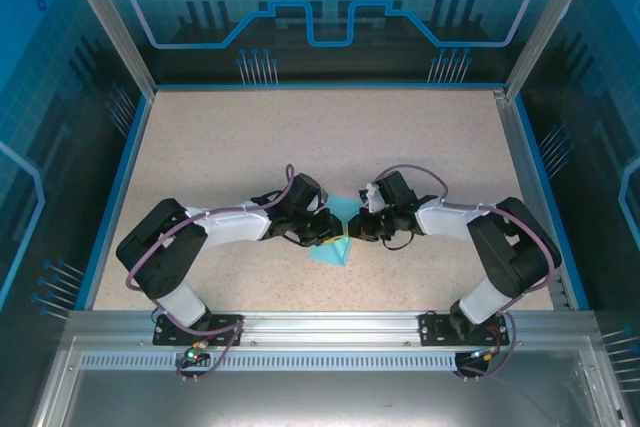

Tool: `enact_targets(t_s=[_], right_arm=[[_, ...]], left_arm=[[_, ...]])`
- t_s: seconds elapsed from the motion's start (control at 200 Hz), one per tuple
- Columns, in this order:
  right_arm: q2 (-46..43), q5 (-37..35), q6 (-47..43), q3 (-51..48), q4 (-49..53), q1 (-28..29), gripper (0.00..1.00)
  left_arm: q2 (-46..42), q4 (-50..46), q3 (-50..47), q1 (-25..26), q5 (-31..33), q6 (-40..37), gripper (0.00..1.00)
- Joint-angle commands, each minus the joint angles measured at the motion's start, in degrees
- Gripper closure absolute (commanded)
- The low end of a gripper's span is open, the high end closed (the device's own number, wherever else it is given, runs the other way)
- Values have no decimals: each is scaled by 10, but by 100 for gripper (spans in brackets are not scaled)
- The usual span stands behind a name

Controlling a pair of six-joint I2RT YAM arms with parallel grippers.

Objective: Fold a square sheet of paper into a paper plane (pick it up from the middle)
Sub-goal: Fold the triangle a second time at the center of the table.

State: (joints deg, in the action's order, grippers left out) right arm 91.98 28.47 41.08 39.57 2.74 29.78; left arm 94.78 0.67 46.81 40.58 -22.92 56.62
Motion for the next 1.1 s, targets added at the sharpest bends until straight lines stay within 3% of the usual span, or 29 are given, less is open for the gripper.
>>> enact_targets(t_s=[0.0,1.095], right_arm=[[8,-7,-17,13,23,-7,92],[40,-22,-49,38,48,-17,92]], left_arm=[[11,6,15,2,-21,-15,80],[51,10,26,11,-42,-24,82]])
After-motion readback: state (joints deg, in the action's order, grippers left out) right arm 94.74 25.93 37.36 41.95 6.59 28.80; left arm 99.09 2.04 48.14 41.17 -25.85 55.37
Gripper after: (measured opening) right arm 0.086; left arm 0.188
